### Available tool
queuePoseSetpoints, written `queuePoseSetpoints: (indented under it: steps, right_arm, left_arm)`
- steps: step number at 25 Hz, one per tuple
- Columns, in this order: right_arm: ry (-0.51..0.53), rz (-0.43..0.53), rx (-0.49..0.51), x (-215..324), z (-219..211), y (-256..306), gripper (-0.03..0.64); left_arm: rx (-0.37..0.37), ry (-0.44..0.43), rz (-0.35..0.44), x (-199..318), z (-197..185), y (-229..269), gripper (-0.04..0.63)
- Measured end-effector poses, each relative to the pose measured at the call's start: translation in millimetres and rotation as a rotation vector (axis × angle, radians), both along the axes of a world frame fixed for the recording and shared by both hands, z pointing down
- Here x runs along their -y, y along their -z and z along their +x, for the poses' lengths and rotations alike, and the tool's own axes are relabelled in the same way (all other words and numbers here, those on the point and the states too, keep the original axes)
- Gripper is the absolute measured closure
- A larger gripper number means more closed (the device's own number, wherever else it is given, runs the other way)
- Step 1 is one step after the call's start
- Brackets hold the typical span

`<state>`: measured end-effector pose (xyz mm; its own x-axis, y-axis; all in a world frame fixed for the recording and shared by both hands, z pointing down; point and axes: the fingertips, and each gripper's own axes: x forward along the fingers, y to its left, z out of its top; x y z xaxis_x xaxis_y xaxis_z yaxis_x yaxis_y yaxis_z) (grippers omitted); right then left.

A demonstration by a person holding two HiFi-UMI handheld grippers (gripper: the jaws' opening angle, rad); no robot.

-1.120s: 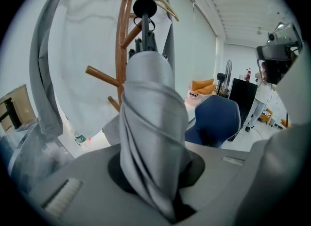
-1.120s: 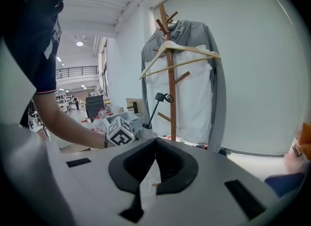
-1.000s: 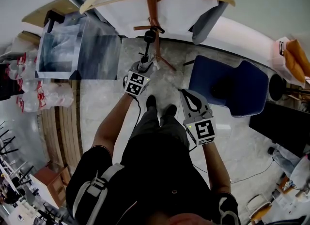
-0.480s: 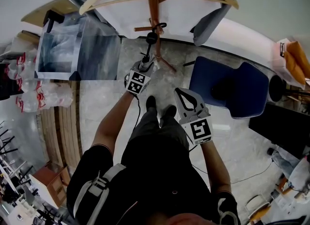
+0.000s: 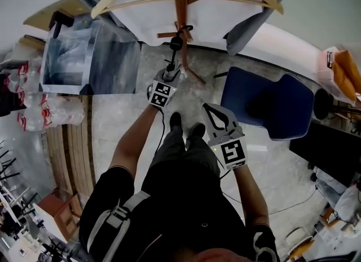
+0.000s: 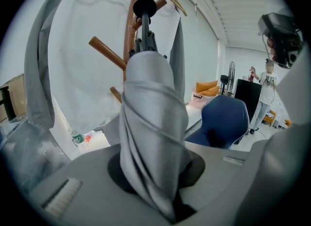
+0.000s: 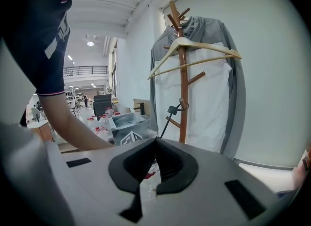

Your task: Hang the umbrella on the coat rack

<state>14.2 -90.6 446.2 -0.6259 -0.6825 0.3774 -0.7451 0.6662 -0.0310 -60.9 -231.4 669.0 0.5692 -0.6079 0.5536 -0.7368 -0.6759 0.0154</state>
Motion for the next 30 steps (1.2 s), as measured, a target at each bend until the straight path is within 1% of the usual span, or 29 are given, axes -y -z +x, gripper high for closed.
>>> queuePoseSetpoints:
  steps: [9,16,20,30]
  right_arm:
    - [-0.005,0.024,0.004,9,1,-3,0.615]
    - [-0.028,0.024,0.008,16,3,-9,0.615]
    - [-0.045,0.022,0.017,21,5,-11,0.615]
    - [-0.042,0.001,0.004,23,3,-23,0.615]
  left_arm:
    - [-0.004,0.009,0.027,15,0,-8,0.540]
    - [-0.004,0.004,0.038,25,1,-16,0.540]
    - [-0.013,0.010,0.045,31,-1,-21,0.540]
    - [-0.013,0.028,0.068,46,-3,-42,0.538]
